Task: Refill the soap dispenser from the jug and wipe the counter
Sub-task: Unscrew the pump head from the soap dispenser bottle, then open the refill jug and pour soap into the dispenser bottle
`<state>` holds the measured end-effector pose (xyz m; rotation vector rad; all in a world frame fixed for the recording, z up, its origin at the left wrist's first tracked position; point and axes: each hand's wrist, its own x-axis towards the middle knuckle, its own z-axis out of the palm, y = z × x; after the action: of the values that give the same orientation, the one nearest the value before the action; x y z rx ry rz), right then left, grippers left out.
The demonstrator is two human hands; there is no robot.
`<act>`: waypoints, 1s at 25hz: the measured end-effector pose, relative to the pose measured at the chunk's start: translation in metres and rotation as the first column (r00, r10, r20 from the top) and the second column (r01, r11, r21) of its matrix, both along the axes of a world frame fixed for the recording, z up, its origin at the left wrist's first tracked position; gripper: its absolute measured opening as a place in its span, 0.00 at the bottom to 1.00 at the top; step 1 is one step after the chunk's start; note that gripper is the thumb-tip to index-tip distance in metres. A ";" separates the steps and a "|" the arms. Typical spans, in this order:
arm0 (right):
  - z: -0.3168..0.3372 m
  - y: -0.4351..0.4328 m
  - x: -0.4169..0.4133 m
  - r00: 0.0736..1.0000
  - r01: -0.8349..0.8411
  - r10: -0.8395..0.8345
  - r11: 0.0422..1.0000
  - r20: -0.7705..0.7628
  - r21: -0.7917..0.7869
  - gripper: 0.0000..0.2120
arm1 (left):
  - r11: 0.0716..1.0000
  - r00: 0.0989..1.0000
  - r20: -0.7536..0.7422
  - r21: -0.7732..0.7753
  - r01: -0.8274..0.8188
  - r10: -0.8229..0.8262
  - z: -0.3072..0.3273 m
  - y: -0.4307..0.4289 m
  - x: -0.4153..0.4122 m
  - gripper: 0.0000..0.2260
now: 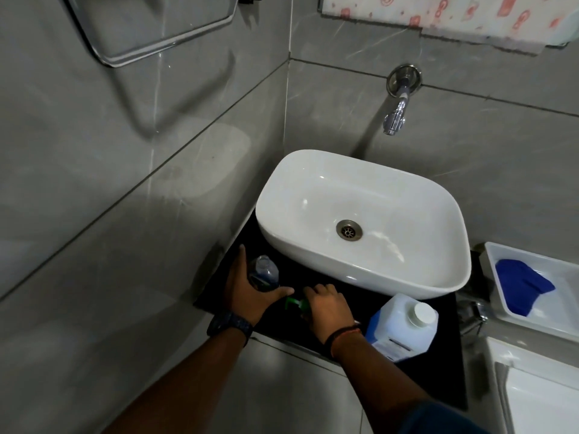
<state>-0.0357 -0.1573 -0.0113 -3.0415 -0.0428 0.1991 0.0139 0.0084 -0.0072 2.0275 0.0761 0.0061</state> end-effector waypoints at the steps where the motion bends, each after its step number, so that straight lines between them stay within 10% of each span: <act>1: 0.004 0.000 -0.002 1.000 0.006 -0.007 0.999 0.018 0.044 0.23 | 1.000 1.000 0.026 -0.014 -0.004 0.004 0.004 0.003 -0.002 0.59; 5: 0.061 -0.003 -0.011 0.944 -0.038 -0.094 0.921 0.317 0.388 0.16 | 1.000 0.977 0.213 0.022 -0.005 0.000 0.043 0.000 -0.006 0.49; 10: 0.131 -0.050 -0.040 0.610 -0.068 -0.411 0.825 0.678 0.561 0.09 | 0.985 0.876 0.459 0.147 0.086 -0.145 0.097 -0.057 -0.025 0.32; 15: 0.118 -0.126 -0.100 0.587 0.153 -0.696 0.598 0.414 0.787 0.16 | 0.907 0.793 0.442 0.180 0.379 -0.419 0.098 -0.116 -0.064 0.22; 18: 0.087 -0.146 -0.129 0.800 0.262 -0.592 0.496 0.101 0.828 0.28 | 0.814 0.717 0.385 0.252 0.524 -0.581 0.094 -0.141 -0.078 0.26; 22: 0.063 -0.144 -0.134 0.921 0.288 -0.384 0.550 -0.069 0.784 0.45 | 0.704 0.599 0.373 0.321 0.634 -0.709 0.089 -0.163 -0.085 0.22; 25: 0.059 -0.139 -0.123 0.908 0.299 -0.415 0.535 -0.062 0.790 0.37 | 0.706 0.627 0.330 0.253 0.662 -0.706 0.085 -0.165 -0.087 0.17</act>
<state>-0.1588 -0.2958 0.0473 -2.0840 0.3883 -0.0609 -0.0733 -0.1570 0.0780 1.9990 -1.0010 -0.0543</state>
